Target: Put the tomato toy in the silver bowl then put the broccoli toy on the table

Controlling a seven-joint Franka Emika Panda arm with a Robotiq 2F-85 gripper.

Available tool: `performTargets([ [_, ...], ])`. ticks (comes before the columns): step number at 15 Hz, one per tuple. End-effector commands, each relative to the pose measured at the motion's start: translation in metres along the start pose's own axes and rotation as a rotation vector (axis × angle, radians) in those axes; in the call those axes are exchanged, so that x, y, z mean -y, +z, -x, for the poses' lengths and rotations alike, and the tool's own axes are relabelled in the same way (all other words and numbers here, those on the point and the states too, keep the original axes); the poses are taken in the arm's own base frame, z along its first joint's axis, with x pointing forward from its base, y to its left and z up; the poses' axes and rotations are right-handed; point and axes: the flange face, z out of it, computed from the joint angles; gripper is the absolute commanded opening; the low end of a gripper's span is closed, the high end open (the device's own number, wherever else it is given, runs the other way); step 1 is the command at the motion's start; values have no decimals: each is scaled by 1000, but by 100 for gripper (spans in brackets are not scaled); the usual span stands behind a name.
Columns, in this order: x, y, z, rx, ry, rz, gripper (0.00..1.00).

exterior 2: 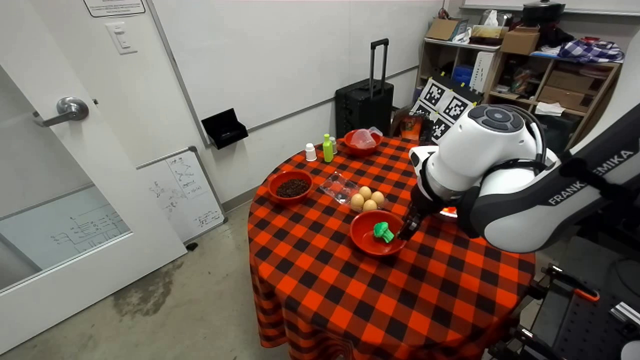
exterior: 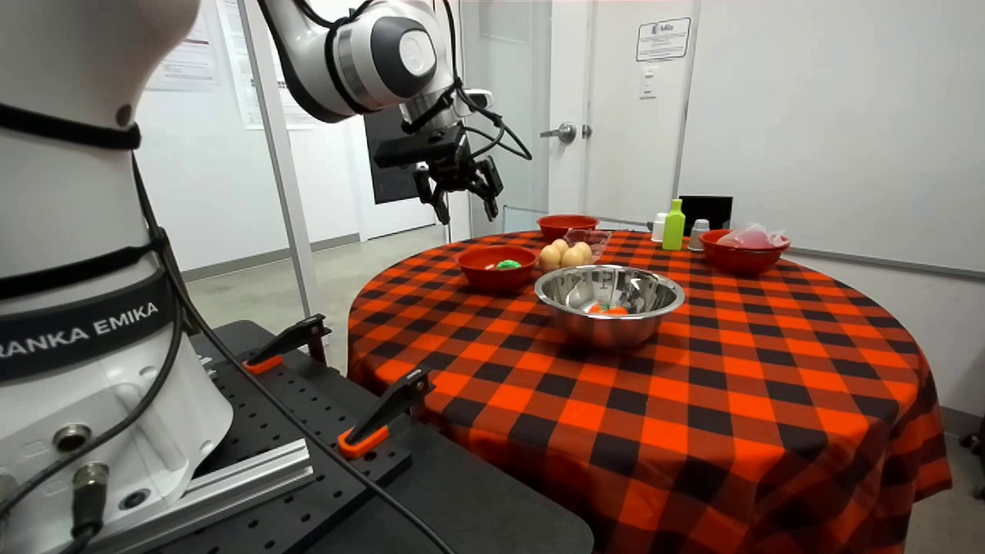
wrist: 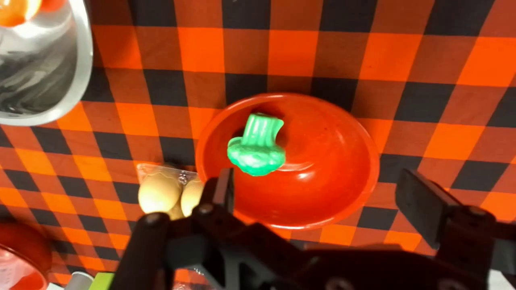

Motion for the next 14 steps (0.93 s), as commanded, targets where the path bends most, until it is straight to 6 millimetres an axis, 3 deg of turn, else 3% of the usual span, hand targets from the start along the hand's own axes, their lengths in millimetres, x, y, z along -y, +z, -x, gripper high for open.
performTargets([
  [1,6,-2,-8,18,-53,-31,100],
  [7,6,17,-24,19,-94,-48,100],
  [8,10,8,-15,6,-84,-46,100],
  [14,10,11,-15,9,-86,-46,100],
])
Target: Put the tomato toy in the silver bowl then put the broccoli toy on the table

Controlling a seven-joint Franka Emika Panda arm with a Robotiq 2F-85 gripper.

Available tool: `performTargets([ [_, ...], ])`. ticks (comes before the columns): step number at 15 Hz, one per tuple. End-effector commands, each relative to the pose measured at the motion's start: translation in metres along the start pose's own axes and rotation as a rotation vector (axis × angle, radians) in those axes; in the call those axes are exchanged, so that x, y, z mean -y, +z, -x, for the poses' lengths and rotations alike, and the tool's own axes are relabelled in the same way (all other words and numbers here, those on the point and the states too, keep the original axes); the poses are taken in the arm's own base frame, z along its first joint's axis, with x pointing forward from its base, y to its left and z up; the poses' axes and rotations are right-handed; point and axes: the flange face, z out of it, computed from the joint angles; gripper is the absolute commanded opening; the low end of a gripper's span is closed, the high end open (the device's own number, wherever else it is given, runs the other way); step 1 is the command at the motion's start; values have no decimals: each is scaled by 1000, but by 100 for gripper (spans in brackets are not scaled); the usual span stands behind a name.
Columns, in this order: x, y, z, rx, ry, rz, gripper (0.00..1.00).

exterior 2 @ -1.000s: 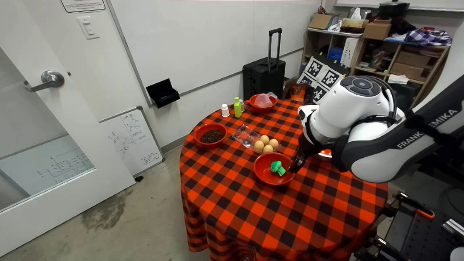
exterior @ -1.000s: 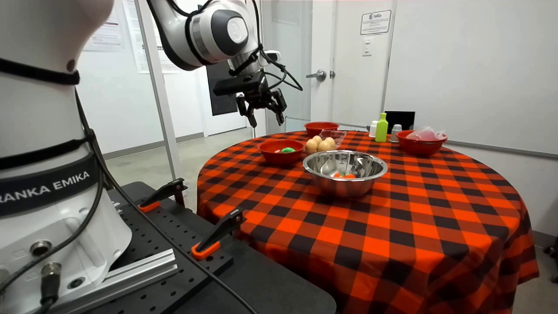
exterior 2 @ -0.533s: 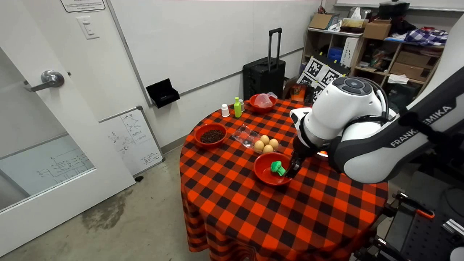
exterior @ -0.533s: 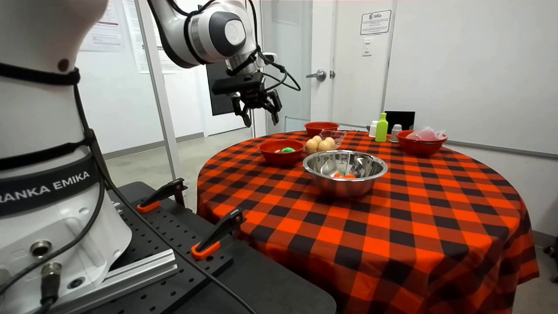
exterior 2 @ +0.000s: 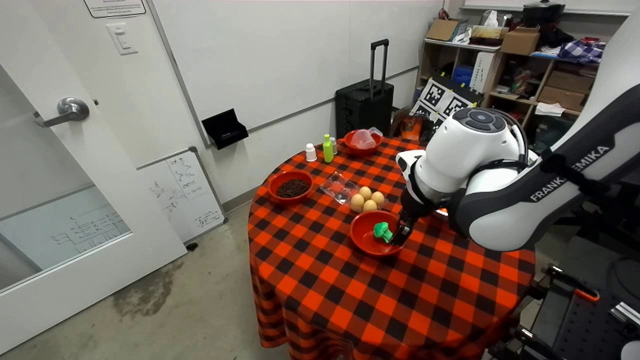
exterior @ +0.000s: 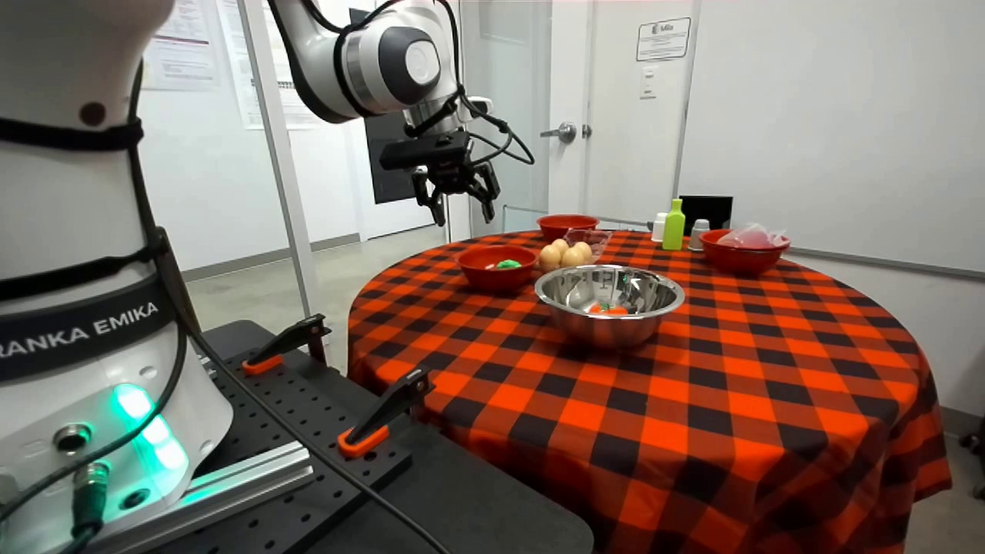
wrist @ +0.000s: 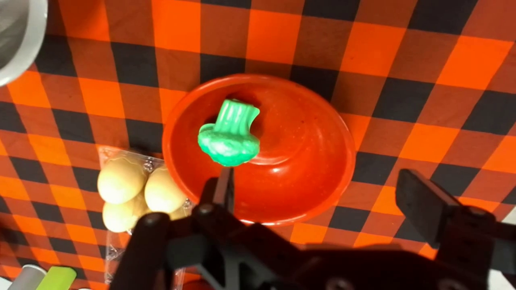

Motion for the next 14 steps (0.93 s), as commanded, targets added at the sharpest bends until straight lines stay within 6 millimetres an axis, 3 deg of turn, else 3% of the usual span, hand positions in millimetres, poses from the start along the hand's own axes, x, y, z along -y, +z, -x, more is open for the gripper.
performTargets([
  [1,0,0,0,0,0,0,100],
  [6,-5,1,-1,0,11,5,100],
  [14,-3,12,-30,-29,-6,17,100],
])
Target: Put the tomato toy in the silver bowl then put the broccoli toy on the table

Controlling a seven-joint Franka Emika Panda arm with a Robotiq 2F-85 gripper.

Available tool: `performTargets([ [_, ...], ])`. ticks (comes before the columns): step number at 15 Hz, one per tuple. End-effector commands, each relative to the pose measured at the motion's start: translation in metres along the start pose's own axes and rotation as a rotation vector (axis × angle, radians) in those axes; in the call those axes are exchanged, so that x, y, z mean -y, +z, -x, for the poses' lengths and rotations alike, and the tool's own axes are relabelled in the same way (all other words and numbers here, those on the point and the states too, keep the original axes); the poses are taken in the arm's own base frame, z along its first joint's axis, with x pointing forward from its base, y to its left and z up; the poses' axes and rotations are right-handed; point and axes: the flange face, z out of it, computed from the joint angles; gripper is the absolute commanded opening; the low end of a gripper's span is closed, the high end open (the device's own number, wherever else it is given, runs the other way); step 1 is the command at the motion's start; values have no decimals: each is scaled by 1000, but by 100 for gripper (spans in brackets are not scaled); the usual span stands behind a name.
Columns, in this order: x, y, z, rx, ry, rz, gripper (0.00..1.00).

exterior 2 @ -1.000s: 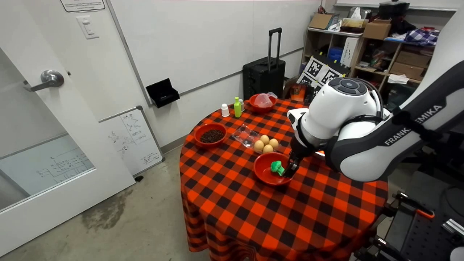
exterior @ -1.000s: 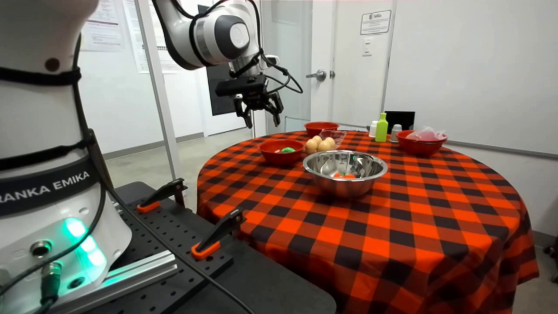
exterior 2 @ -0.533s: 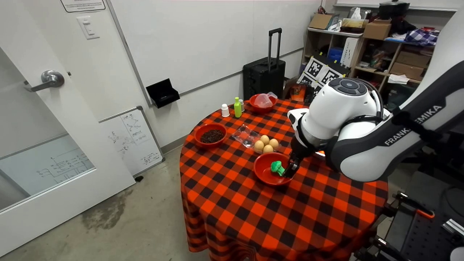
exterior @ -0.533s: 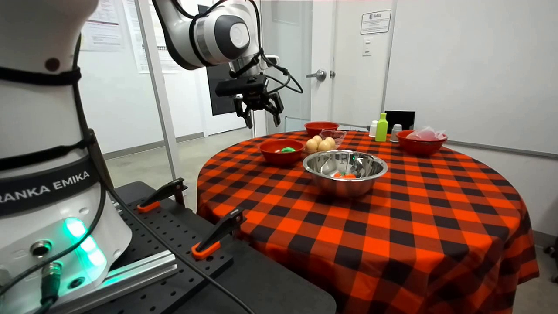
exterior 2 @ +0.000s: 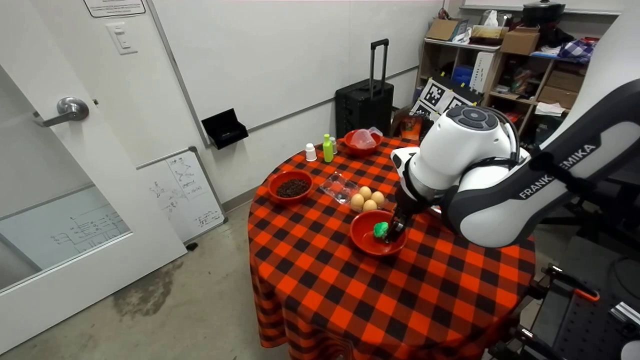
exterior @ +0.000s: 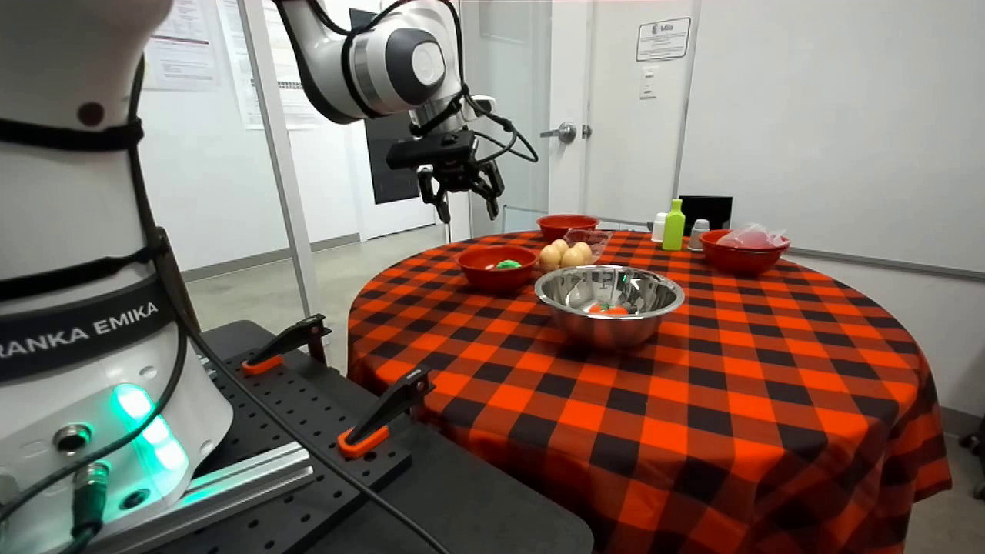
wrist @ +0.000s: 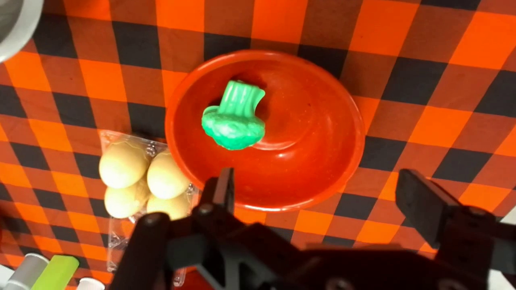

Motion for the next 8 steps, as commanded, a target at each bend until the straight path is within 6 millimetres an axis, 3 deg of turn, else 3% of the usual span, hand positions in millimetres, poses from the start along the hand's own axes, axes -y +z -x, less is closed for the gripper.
performTargets([
  [1,0,13,-21,-18,-4,10,100],
  [8,-11,42,-43,-12,1,46,100],
])
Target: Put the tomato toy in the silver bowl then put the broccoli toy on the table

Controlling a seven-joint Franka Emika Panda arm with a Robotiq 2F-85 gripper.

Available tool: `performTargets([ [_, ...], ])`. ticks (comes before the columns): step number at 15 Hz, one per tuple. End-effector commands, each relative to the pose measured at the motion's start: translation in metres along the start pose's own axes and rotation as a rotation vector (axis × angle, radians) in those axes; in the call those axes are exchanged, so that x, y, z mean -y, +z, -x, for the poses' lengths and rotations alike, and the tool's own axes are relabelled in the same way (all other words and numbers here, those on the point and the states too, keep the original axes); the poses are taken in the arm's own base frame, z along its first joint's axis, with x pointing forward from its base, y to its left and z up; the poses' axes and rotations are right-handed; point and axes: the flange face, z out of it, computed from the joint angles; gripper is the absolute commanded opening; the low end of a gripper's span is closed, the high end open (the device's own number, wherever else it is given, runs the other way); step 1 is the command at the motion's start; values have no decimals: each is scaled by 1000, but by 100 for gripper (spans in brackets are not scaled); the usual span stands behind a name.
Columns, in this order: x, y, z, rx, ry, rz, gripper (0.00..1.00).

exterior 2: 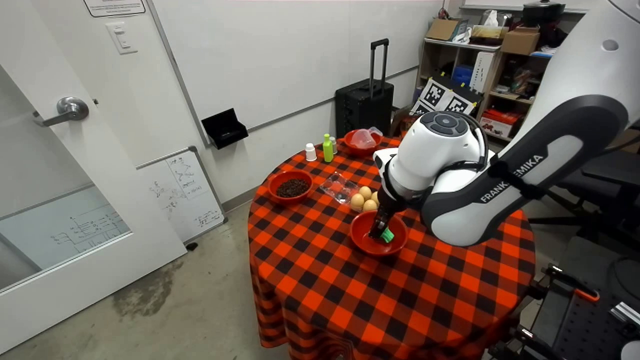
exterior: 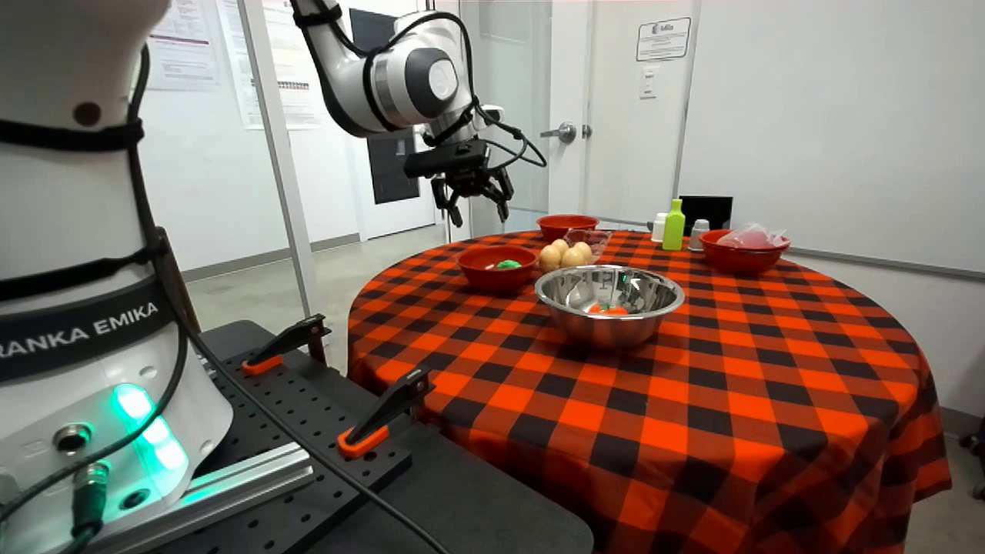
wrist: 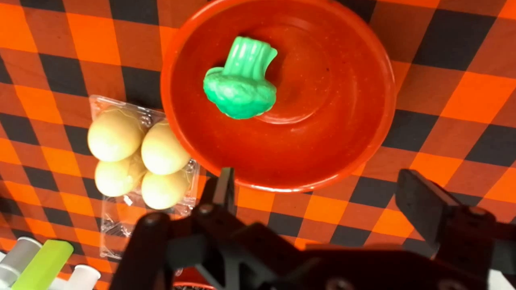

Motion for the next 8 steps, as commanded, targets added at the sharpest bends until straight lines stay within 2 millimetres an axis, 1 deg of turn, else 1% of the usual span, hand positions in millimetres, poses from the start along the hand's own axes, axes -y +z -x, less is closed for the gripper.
performTargets([
  [1,-14,21,-12,3,22,34,100],
  [5,-33,36,-13,16,60,69,100],
  [8,-42,46,-12,26,91,80,100],
])
